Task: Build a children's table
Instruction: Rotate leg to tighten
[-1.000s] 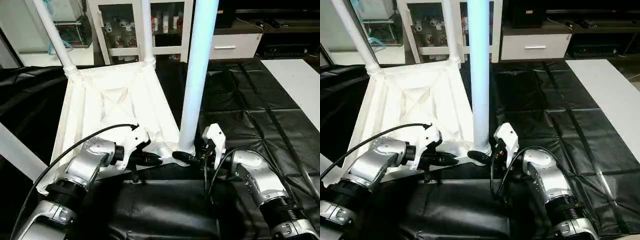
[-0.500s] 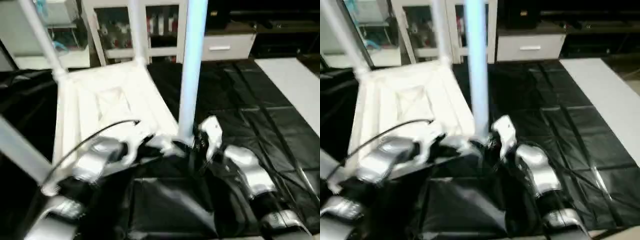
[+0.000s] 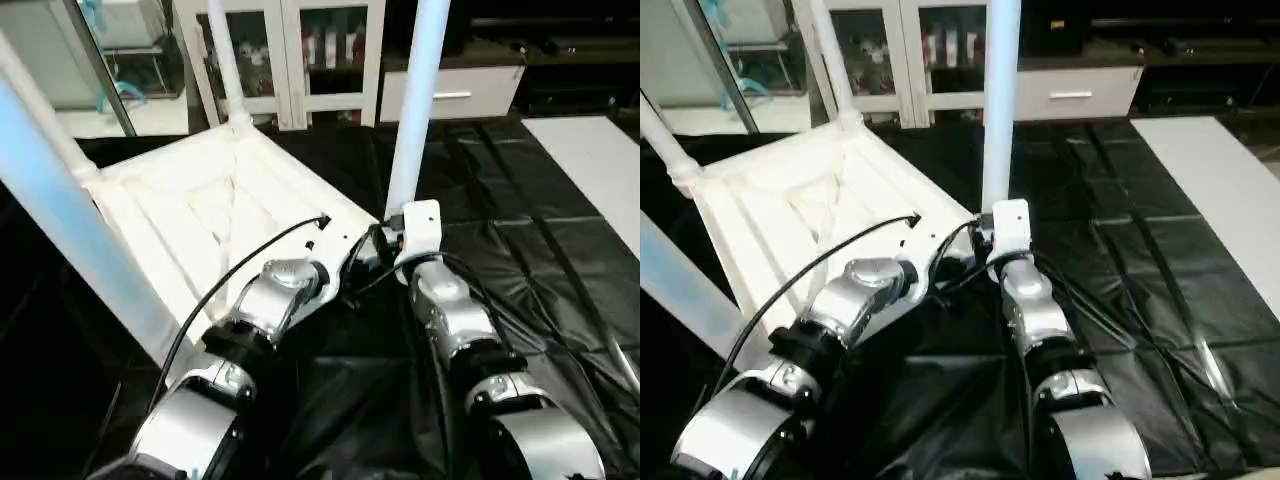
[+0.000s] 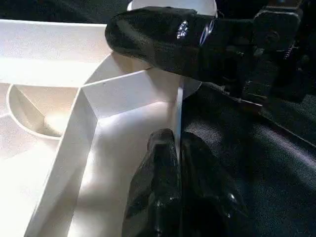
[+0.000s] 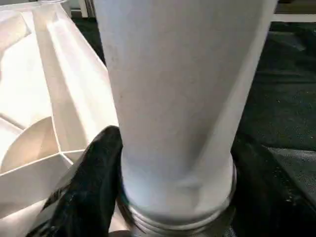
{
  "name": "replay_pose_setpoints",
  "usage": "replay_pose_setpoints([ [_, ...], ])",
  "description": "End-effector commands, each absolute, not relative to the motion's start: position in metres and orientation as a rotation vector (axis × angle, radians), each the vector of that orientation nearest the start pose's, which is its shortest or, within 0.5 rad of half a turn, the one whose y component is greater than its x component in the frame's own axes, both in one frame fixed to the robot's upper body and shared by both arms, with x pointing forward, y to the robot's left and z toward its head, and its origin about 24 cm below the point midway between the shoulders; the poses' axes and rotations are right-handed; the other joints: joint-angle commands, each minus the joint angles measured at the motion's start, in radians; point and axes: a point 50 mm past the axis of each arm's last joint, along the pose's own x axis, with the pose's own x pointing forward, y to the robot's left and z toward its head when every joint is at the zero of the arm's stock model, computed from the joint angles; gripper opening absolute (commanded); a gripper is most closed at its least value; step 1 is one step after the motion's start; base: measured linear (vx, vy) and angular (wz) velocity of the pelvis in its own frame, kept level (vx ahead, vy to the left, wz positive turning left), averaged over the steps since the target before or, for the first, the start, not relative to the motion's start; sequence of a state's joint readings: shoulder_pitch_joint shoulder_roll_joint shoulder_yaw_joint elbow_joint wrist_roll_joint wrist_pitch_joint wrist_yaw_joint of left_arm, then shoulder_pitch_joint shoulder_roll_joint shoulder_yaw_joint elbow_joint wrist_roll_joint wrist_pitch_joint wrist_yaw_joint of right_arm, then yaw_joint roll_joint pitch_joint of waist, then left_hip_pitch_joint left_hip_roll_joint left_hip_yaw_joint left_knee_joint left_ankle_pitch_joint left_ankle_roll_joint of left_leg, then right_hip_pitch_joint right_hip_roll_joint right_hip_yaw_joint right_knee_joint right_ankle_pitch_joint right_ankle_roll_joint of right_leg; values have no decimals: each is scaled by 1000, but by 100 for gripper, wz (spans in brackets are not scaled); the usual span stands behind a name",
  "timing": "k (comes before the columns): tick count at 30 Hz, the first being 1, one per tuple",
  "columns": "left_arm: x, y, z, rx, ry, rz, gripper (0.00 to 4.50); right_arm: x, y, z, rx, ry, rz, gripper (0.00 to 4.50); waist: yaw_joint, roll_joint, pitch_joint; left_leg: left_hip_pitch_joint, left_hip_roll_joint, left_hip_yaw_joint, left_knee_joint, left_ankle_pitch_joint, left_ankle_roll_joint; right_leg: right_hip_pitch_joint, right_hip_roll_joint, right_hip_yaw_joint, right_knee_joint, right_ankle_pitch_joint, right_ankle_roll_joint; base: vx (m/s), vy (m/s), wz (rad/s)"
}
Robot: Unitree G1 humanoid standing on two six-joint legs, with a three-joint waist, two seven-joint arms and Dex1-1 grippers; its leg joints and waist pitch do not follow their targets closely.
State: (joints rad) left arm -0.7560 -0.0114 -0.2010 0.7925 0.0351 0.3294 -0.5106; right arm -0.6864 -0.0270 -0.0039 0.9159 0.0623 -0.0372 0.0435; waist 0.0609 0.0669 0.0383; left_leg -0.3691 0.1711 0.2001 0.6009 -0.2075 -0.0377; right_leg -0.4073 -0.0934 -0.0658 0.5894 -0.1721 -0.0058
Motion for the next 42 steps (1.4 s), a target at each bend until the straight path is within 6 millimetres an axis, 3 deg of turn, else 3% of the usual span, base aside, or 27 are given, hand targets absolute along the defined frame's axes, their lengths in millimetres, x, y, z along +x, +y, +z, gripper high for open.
replay_pose_setpoints([
  [1,353,59,44,172,424,-665,0,353,-91,25,-55,243,249,272,2,-27,-62,7,48,-23,-67,-106,127,52,-63,36,-63,-175,-250,0,0,0],
  [2,353,59,43,172,424,-664,0,354,-91,25,-57,241,246,272,1,-27,-62,6,49,-24,-67,-112,121,51,-63,36,-63,-185,-247,0,0,0],
  [4,354,62,42,177,425,-660,0,355,-89,29,-11,210,268,328,-1,-26,-60,7,48,-24,-69,-124,117,49,-62,36,-66,-190,-247,0,0,0],
  [6,354,62,42,181,418,-680,0,355,-90,32,1,180,285,344,-2,-25,-60,6,48,-25,-70,-144,115,51,-62,36,-67,-207,-240,0,0,0],
  [8,352,64,43,198,412,-732,0,356,-92,40,25,128,318,376,-10,-24,-58,-1,49,-29,-74,-159,110,55,-65,34,-68,-224,-231,0,0,0],
  [12,345,69,42,215,409,-832,0,352,-92,46,12,88,460,396,-20,-25,-59,-1,51,-28,-72,-152,127,55,-63,35,-65,-201,-247,0,0,0],
  [16,335,76,38,213,436,-967,0,343,-96,41,-84,94,620,428,-17,-27,-57,2,53,-27,-72,-160,124,54,-65,36,-68,-231,-249,0,0,0],
  [20,326,87,36,223,449,-1072,0,336,-104,44,-57,79,721,428,-13,-27,-53,4,58,-29,-78,-194,112,51,-65,40,-70,-273,-237,0,0,0],
  [24,312,104,37,229,477,-1229,0,323,-113,48,-75,75,884,428,-7,-23,-53,6,63,-30,-81,-190,108,47,-63,41,-64,-252,-239,0,0,0],
  [27,303,117,41,229,493,-1327,0,313,-120,48,-90,104,997,428,3,-19,-51,12,66,-26,-85,-212,80,42,-60,43,-65,-265,-242,0,0,0],
  [30,298,127,45,218,508,-1376,0,302,-126,45,-102,157,1093,428,9,-17,-54,13,66,-26,-83,-178,77,43,-58,44,-55,-192,-249,0,0,0],
  [33,298,133,47,219,515,-1382,0,296,-130,42,-104,193,1139,428,17,-18,-57,11,64,-22,-78,-150,87,44,-59,44,-50,-146,-264,0,0,0],
  [39,298,135,49,222,514,-1380,0,295,-130,36,-111,225,1141,428,19,-23,-53,10,63,-25,-81,-177,62,45,-64,45,-57,-204,-259,0,0,0],
  [42,298,135,49,222,514,-1384,0,297,-129,38,-95,216,1119,428,18,-21,-54,12,63,-25,-80,-165,61,46,-63,45,-54,-184,-260,0,0,0],
])
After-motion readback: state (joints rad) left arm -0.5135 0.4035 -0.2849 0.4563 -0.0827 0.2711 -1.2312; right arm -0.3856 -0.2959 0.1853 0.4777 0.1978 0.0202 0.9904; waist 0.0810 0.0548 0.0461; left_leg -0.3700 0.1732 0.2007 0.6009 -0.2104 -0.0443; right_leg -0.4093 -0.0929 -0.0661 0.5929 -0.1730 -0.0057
